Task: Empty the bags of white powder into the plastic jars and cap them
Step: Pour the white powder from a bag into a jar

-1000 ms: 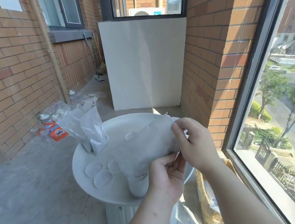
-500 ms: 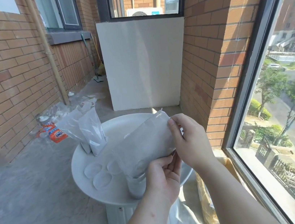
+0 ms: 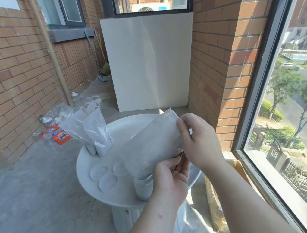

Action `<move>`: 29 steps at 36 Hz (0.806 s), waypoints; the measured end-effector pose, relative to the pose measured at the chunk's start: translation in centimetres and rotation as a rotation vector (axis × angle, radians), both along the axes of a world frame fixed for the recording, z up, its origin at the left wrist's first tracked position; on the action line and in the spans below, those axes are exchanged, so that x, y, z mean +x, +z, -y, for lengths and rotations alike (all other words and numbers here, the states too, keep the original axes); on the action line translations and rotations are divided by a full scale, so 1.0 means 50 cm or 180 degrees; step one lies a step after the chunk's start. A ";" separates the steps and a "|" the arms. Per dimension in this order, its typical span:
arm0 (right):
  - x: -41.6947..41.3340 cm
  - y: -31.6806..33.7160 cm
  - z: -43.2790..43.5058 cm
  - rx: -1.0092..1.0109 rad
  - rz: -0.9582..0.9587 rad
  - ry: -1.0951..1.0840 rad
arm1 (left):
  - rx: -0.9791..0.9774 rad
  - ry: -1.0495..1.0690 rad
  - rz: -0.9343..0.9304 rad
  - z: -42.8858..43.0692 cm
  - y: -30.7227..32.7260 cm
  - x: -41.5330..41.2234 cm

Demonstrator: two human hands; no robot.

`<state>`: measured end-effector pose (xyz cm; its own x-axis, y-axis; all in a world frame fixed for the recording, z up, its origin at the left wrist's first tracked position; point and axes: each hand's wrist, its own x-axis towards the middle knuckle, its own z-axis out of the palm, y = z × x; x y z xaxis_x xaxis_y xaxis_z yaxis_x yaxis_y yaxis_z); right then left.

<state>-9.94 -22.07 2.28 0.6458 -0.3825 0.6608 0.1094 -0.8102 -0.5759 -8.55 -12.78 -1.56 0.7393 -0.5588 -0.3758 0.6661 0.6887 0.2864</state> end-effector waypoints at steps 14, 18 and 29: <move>0.002 -0.009 0.007 -0.0001 -0.0137 0.0102 | -0.0062 -0.0055 0.0046 0.004 0.002 -0.003; -0.004 -0.006 0.013 0.0059 -0.0162 0.0159 | -0.0118 -0.0062 0.0092 0.004 0.005 -0.005; -0.022 -0.011 0.041 0.0158 -0.0353 0.0241 | -0.0092 -0.0086 0.0245 0.004 0.006 -0.006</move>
